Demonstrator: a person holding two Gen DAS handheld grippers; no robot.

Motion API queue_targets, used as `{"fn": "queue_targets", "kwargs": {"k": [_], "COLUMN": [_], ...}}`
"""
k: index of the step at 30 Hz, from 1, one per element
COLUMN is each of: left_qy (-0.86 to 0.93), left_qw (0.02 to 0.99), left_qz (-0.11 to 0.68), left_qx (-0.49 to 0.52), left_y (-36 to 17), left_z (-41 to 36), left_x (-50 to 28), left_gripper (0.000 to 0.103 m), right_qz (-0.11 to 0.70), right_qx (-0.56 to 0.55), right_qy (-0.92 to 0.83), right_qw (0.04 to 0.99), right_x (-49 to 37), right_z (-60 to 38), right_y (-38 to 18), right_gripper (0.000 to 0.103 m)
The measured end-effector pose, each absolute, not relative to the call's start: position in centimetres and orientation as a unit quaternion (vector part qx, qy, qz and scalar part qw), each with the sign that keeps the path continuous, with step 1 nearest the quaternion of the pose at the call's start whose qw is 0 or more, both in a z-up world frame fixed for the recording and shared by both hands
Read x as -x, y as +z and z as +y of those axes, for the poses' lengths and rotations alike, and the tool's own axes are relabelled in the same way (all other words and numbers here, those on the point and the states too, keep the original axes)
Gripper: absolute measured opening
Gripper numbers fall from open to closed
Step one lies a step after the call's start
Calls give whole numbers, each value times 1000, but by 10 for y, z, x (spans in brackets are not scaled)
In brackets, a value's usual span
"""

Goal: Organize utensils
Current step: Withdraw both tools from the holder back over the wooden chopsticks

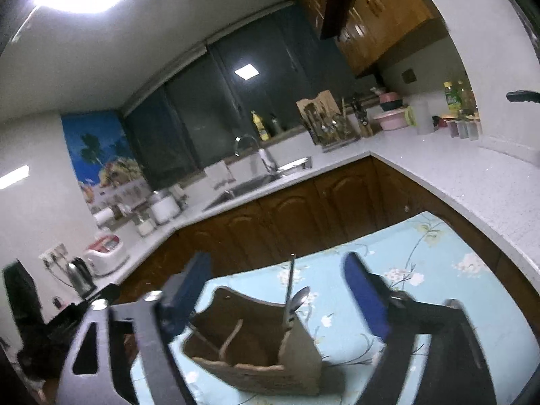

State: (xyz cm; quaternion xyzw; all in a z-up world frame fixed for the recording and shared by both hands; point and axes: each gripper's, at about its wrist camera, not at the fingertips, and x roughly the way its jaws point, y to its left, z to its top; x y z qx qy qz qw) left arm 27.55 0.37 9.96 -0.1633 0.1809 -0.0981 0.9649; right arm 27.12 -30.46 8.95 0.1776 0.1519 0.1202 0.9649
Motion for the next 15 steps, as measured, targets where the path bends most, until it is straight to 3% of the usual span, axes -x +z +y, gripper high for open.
{"fn": "queue_targets", "kwargs": {"k": [6,15], "left_qy": [-101,-96], "left_qw": [966,956], "left_qz": [190,236], "left_qx": [145,142], "left_y": [93,58], "left_z": [3,6], "left_x": [-235,-176], "left_gripper": [98,98], "right_qz": [139,183], "right_qx": [-164,-135], "right_qy": [124,110], "right_qw": [969,968], "right_x": [-227,-167], "right_z": [-309,-314], "right_y": [94,61], "right_gripper": [94,94]}}
